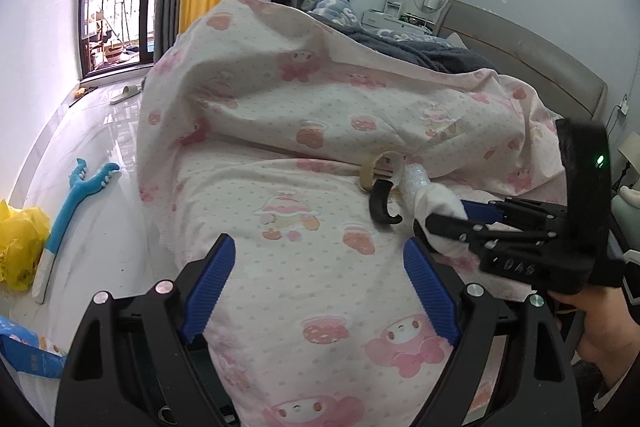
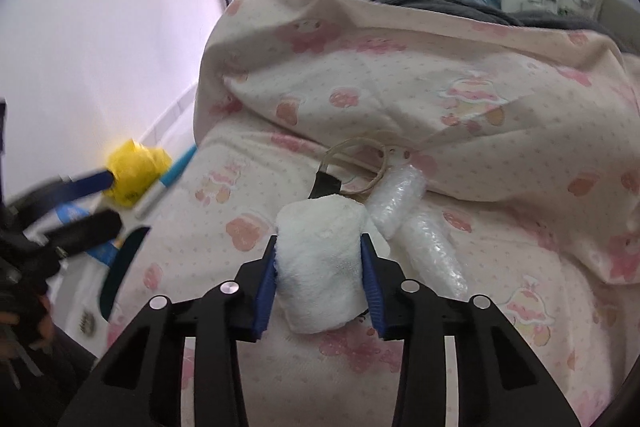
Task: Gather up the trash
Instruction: 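Move the right tool over the duvet and grasp the white cloth, then grasp a black curved plastic piece with the left tool while the right tool holds the cloth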
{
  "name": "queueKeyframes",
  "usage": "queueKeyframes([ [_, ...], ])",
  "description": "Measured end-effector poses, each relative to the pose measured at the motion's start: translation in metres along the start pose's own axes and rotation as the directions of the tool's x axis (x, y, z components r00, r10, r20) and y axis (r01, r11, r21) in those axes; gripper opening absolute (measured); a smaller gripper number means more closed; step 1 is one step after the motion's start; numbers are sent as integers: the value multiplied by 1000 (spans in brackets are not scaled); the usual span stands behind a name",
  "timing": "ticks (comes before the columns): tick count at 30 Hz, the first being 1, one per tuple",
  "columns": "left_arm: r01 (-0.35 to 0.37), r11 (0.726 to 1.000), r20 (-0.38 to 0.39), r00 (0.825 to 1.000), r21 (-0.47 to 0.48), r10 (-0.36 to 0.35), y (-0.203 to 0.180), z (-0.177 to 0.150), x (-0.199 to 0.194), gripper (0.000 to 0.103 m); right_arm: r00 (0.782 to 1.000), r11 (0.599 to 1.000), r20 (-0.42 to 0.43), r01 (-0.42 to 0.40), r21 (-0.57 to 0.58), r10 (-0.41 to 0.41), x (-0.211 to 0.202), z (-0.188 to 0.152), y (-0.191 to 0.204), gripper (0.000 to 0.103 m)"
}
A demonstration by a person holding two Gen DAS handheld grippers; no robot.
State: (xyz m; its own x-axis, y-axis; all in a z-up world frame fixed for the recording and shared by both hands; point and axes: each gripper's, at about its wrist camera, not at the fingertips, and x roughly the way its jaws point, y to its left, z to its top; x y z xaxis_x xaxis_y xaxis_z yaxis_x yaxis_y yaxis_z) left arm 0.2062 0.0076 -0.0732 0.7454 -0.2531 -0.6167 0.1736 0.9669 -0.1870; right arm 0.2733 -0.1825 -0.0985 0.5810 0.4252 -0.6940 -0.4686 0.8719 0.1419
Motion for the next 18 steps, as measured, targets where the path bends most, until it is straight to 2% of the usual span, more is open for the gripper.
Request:
queueKeyframes([
  [4, 8, 1000, -3, 1000, 10, -8, -8, 0, 5, 88, 996, 995, 54, -78, 62, 75, -15, 2, -12, 38],
  [9, 23, 999, -10, 1000, 31, -22, -22, -2, 15, 88, 987, 986, 110, -130, 102, 119, -32, 2, -24, 38],
  [15, 40, 998, -24, 999, 53, -39, -37, -5, 27, 88, 980, 984, 162, -132, 123, 111, -50, -1, -39, 38],
  [18, 51, 997, -32, 998, 62, -49, -46, -6, 35, 88, 983, 982, 156, -123, 145, 100, -53, -4, -51, 38],
])
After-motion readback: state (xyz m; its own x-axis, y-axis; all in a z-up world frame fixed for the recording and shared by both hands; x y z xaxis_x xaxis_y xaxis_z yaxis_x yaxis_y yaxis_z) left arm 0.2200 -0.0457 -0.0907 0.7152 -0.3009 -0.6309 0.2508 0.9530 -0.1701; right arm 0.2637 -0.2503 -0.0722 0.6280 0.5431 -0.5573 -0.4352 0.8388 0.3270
